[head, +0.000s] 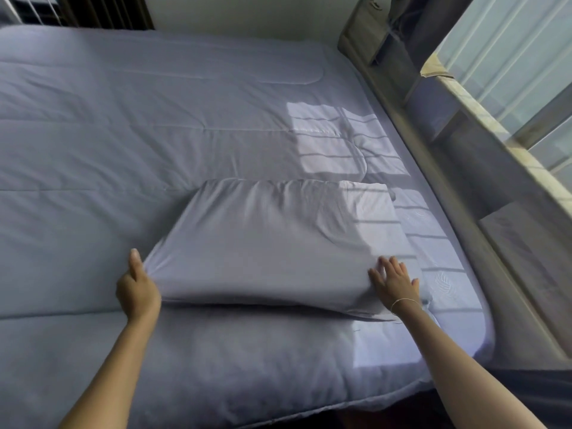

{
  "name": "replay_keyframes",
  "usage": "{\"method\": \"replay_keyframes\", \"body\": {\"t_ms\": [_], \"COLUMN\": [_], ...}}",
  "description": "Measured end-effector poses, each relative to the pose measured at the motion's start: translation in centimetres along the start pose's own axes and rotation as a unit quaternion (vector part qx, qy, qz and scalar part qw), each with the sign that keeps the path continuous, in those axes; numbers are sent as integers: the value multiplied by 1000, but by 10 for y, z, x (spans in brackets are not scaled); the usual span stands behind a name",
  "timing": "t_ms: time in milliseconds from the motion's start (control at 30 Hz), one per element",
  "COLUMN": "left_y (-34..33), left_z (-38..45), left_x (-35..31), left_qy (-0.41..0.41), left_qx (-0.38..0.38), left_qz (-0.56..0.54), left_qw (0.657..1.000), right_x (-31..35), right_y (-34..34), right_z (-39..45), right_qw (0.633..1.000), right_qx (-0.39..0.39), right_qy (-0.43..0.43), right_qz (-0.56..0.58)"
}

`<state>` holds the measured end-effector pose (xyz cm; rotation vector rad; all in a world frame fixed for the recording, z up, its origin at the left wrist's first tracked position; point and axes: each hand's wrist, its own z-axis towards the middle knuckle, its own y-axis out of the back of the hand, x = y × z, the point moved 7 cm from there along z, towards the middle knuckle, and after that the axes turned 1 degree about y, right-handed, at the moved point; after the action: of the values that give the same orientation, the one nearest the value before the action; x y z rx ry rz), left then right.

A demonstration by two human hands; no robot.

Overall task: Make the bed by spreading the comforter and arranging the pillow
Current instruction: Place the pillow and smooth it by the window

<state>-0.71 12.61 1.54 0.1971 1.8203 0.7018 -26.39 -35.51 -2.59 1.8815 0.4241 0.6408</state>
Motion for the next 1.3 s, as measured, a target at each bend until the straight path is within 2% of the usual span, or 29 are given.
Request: {"method": "replay_keyframes", "body": {"t_ms": [167,267,333,400,467,533,600,667,833,933,1000,1100,1200,1300], "left_y": [3,-4,-17,-51,-99,-141,-159,-155,-134,-150,-182,-228,-237,-207], "left_z": [18,20,21,8,-21,-49,-52,-36,-2,-3,-19,-40,-4,48], "left_x": [51,47,21,-13,-37,-44,-29,-8,3,-14,-35,-67,-61,-33], "left_qy": [36,35,-59,-221,-361,-431,-397,-347,-305,-312,-354,-419,-365,-311], "left_qx": [17,-28,-52,-5,95,190,241,241,202,173,211,243,213,174], "left_qz": [150,175,196,232,272,329,390,419,437,411,394,385,410,437], "left_qw": [988,984,978,947,887,818,795,804,822,839,822,785,808,826], "right_x": [-3,12,36,76,127,177,205,196,69,46,80,166,216,186], "right_y": [-6,-4,-7,-20,-36,-49,-61,-62,-27,-3,-6,-27,-51,-54], "right_z": [-4,-4,-6,-11,-21,-32,-36,-23,38,62,76,85,89,107], "right_qw": [998,997,996,995,987,973,960,961,992,994,994,981,964,968], "right_qx": [35,-6,-29,-20,-6,14,50,67,11,-41,-45,-27,4,5], "right_qy": [-13,-19,4,61,141,221,267,261,93,20,51,183,258,239], "right_qz": [-41,-72,-88,-82,-73,-63,-61,-66,-89,-95,-90,-66,-64,-72]}}
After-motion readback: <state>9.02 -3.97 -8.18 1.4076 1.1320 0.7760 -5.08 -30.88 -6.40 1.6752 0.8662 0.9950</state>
